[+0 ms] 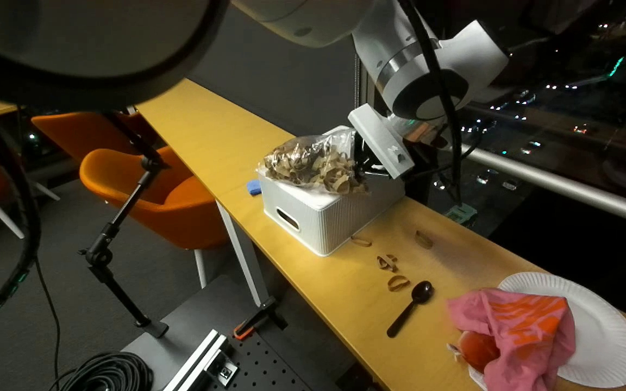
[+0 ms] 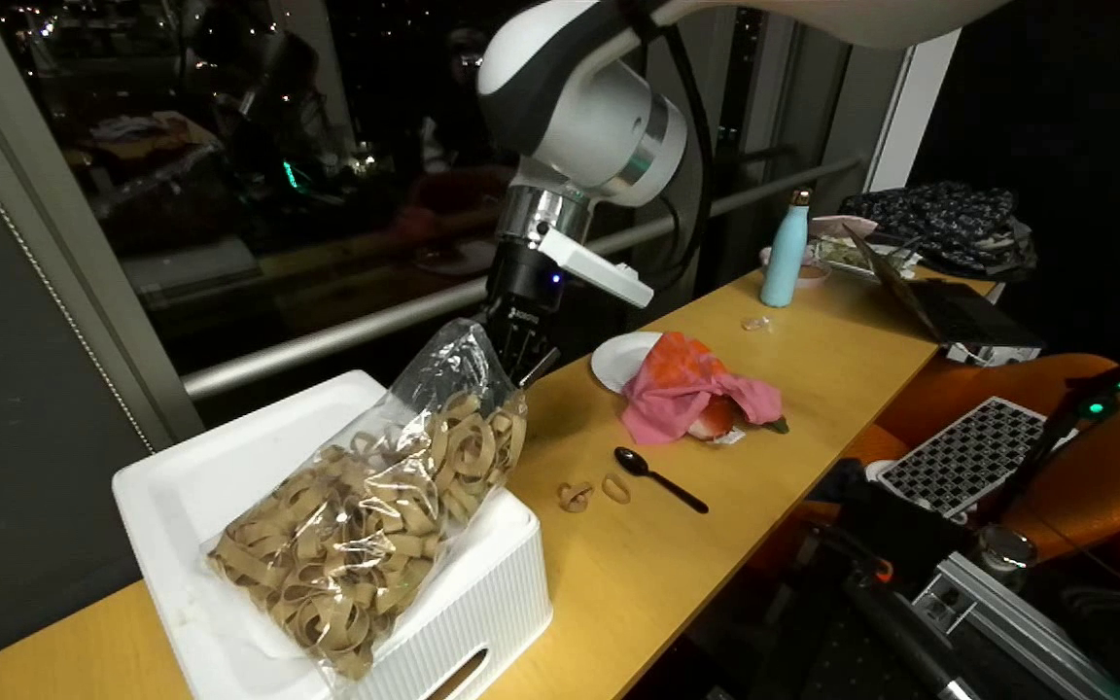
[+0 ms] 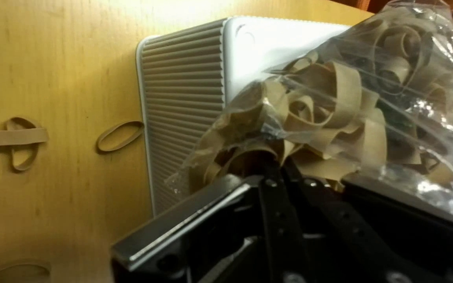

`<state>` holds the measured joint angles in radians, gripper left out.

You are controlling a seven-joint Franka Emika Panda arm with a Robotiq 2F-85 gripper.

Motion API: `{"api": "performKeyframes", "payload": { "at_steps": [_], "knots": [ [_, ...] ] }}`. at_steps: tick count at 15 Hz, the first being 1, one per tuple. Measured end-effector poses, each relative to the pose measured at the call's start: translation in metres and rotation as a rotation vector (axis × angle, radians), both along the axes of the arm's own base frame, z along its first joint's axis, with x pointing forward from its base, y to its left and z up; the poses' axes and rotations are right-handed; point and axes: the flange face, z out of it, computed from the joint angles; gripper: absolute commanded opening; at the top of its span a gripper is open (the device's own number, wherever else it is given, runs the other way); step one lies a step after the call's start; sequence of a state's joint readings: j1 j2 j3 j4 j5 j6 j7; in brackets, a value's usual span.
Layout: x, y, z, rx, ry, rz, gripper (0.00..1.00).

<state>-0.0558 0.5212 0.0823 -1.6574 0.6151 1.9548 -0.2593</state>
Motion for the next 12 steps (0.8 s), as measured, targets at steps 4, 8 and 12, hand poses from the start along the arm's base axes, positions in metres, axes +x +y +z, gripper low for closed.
{"api": "performKeyframes", "payload": {
  "at_steps": [4,8,12],
  "knots": [
    [-0.001,-0.023,0.001,-0.019,0.015,-0.031,0.01],
    [-0.004,-0.018,-0.009,-0.015,0.033,-0.024,0.01],
    [-0.005,0.018,-0.014,0.002,0.04,0.027,0.01]
  ]
}}
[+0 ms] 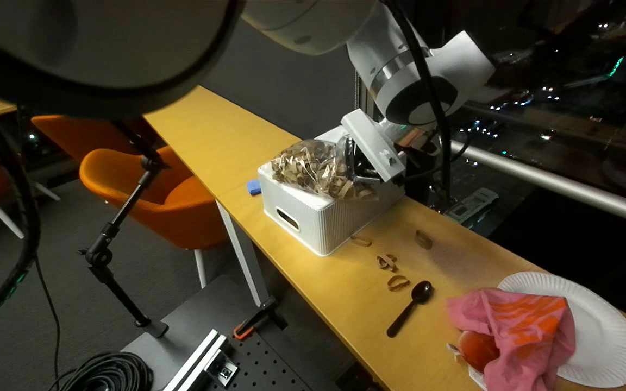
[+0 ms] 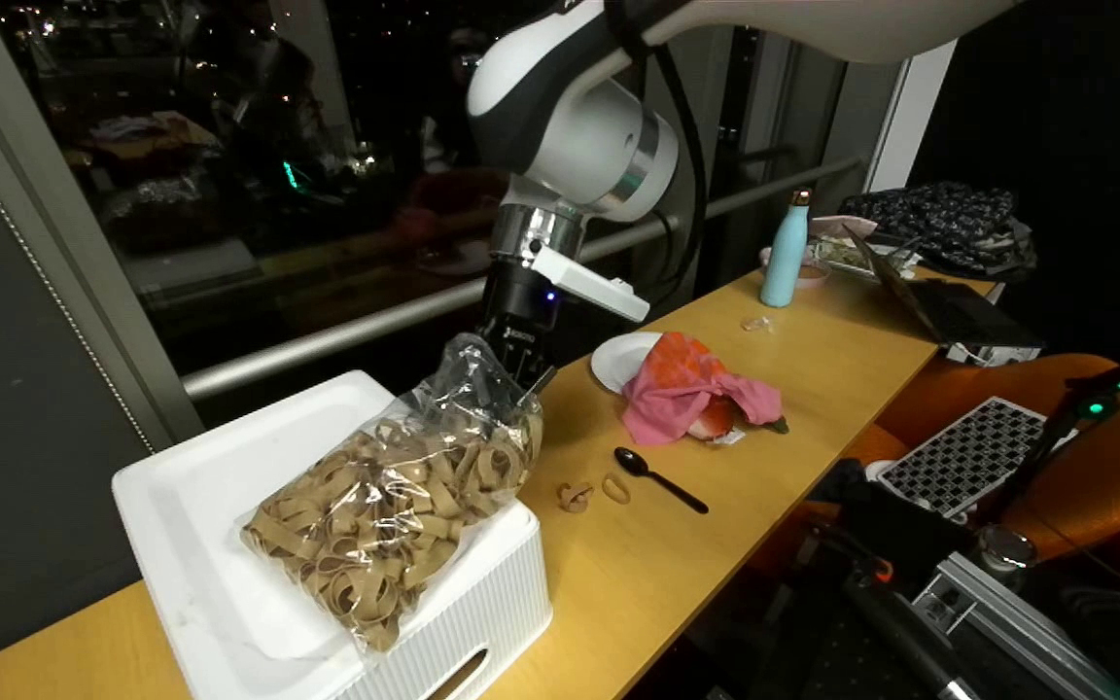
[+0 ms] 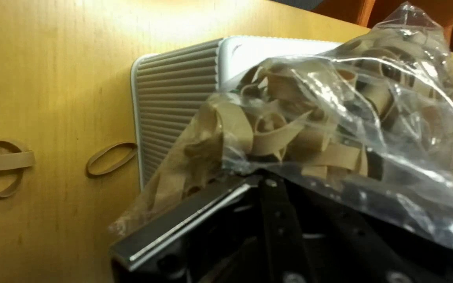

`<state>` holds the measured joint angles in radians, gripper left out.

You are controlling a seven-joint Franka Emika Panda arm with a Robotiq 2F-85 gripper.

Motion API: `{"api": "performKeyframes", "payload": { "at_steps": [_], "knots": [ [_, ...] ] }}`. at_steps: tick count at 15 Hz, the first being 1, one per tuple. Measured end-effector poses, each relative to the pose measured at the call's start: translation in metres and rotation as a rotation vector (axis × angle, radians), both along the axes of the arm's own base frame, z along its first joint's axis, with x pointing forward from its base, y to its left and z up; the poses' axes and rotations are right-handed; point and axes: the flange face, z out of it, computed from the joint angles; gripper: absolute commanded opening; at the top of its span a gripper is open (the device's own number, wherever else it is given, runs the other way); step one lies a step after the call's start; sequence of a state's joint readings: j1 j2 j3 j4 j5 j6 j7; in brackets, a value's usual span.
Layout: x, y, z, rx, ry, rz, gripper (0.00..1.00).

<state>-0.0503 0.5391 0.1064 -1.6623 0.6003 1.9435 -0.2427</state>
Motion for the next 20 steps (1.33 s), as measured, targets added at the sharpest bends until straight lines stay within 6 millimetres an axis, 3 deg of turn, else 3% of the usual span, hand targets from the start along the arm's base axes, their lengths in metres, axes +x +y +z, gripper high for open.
{"api": "performKeyframes", "payload": {
  "at_steps": [3,4,7,8,9,12,20],
  "knots": [
    [0.002,0.03,0.004,0.008,-0.007,0.036,0.01],
    [0.003,0.036,0.005,0.01,-0.01,0.044,0.29],
    [0.005,0.04,0.007,0.011,-0.016,0.049,0.44],
    [0.006,0.04,0.007,0.011,-0.017,0.049,0.36],
    [0.006,0.04,0.007,0.012,-0.018,0.048,0.13],
    [0.006,0.04,0.005,0.012,-0.016,0.049,0.01],
    [0.007,0.038,0.01,0.006,-0.01,0.052,0.01]
  ]
}}
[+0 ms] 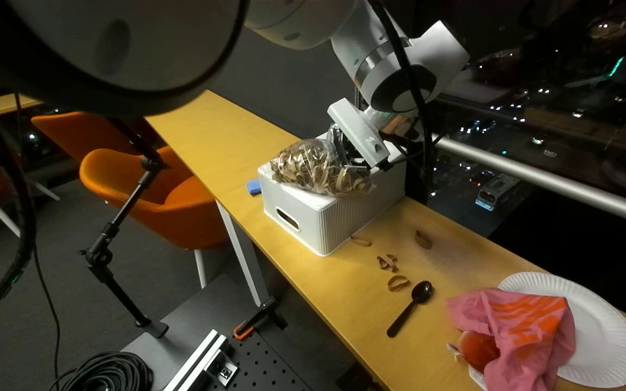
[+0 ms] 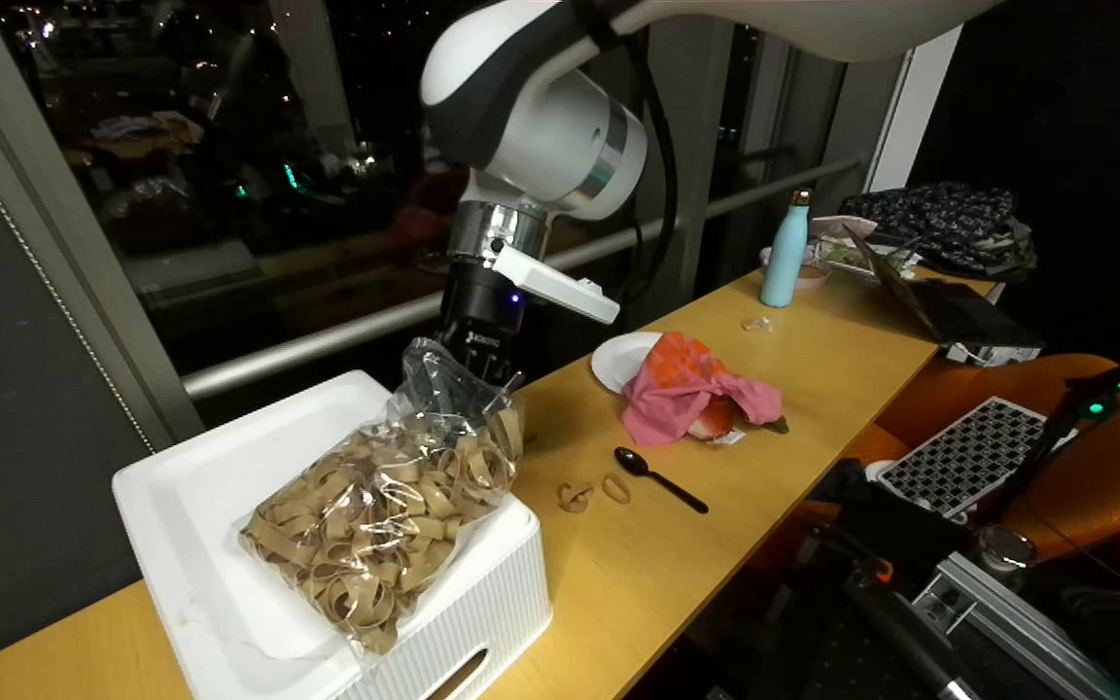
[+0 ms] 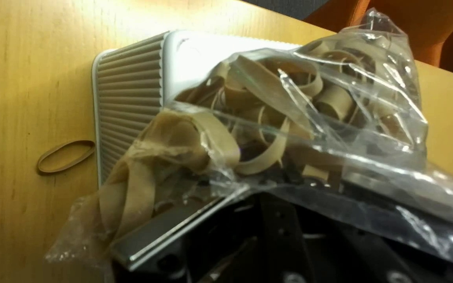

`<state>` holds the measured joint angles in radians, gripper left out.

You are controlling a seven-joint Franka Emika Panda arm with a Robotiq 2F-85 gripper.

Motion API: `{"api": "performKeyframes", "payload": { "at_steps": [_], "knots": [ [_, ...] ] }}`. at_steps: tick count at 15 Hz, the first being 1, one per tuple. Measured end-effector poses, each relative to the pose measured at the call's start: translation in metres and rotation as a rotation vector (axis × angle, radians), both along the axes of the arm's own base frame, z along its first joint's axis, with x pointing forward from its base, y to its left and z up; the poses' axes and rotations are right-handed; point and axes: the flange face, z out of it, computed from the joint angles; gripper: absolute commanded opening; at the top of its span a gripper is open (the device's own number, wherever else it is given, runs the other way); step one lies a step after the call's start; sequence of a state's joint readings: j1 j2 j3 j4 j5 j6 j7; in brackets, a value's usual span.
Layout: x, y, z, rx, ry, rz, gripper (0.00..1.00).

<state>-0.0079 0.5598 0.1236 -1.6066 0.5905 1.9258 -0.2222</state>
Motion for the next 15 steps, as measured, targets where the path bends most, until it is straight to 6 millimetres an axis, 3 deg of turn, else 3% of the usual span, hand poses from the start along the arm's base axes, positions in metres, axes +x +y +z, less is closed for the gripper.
{"api": "performKeyframes", "payload": {
  "at_steps": [2,3,5,11,12,13,14,15],
  "knots": [
    [-0.001,-0.005,-0.001,-0.013,0.019,0.002,0.04],
    [-0.002,-0.008,-0.001,-0.018,0.028,0.0,0.29],
    [-0.003,-0.014,0.001,-0.024,0.048,-0.001,0.35],
    [-0.007,-0.009,0.008,-0.007,0.091,0.034,0.8],
    [-0.008,-0.008,0.009,-0.005,0.099,0.038,0.8],
    [-0.008,-0.008,0.009,-0.003,0.106,0.042,0.61],
    [-0.01,-0.007,0.009,0.0,0.115,0.047,0.49],
    [-0.011,-0.007,0.009,0.002,0.124,0.052,0.49]
  ]
}}
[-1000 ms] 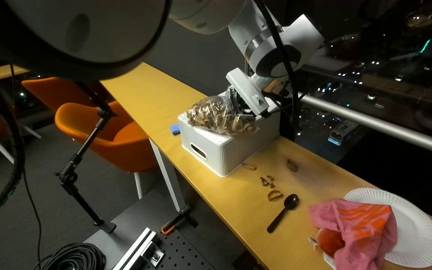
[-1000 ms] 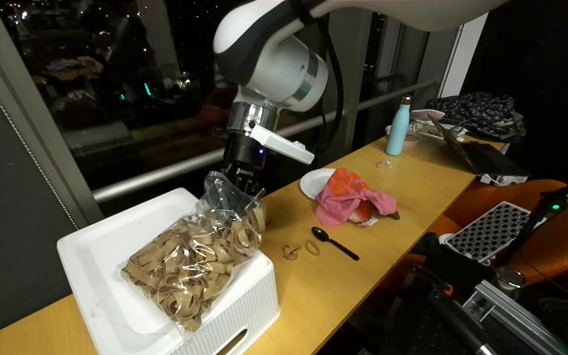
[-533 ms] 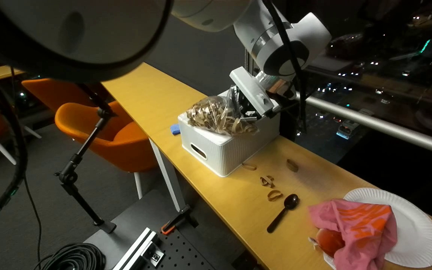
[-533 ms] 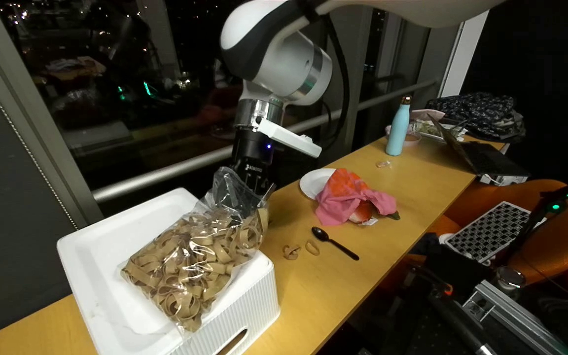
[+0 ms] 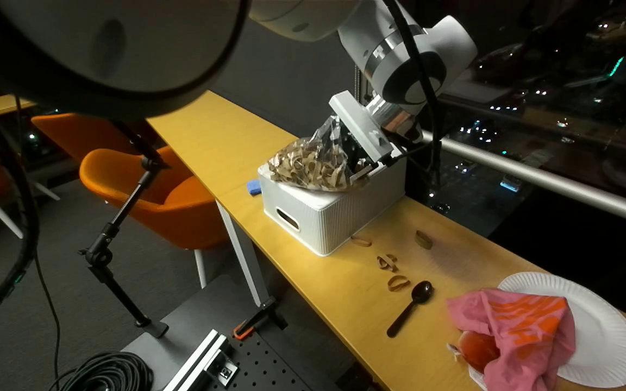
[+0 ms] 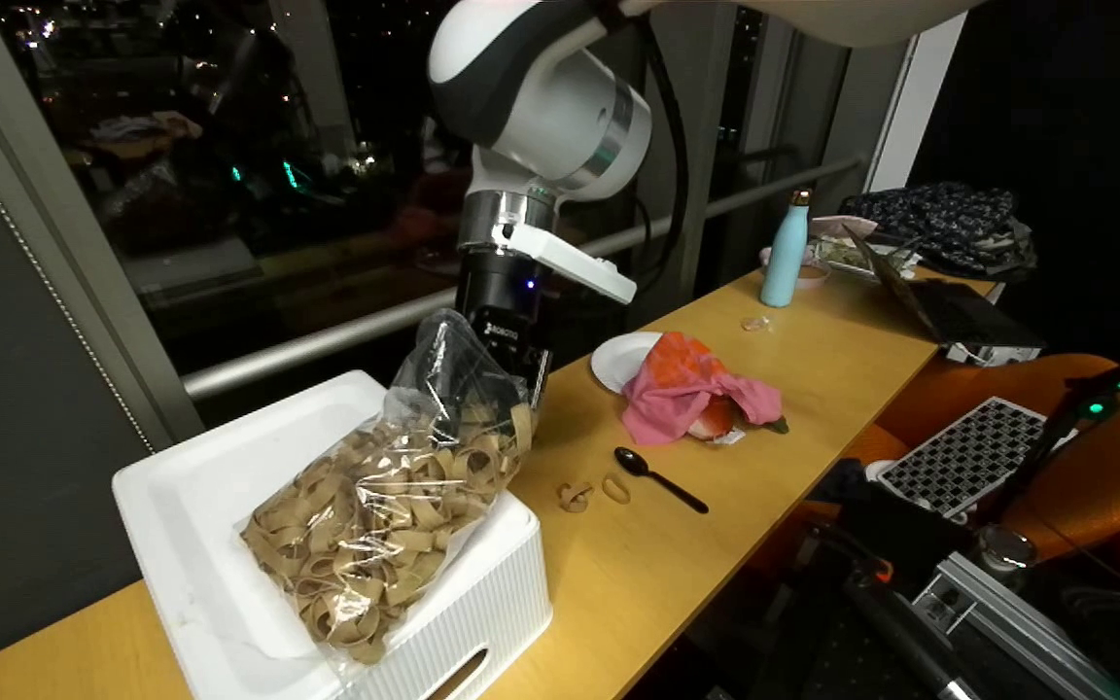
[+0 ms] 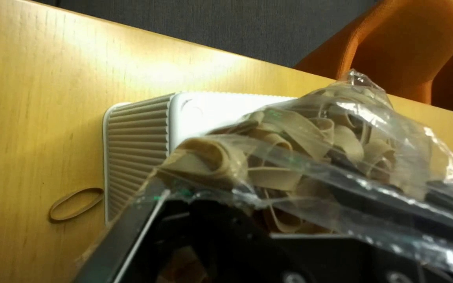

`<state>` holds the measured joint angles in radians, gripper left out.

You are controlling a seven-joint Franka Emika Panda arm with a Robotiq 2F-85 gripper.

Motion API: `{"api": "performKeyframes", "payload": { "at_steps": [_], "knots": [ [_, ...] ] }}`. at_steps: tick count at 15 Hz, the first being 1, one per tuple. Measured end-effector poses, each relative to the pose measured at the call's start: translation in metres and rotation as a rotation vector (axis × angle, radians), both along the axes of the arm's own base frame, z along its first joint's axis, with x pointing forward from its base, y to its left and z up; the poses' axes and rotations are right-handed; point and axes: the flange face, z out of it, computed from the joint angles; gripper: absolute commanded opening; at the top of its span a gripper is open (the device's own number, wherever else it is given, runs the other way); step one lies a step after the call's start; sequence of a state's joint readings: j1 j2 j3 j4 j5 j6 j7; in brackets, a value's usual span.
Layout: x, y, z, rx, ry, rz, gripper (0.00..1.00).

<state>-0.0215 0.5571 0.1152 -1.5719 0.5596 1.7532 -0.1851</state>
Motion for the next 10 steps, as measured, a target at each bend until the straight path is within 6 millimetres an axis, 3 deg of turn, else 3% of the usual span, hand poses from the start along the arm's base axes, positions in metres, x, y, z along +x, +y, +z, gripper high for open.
{"api": "performKeyframes", "payload": {
  "at_steps": [6,10],
  "knots": [
    [-0.003,-0.008,-0.001,-0.002,0.04,-0.004,0.03],
    [-0.002,-0.027,-0.002,-0.041,0.054,-0.026,0.01]
  ]
}}
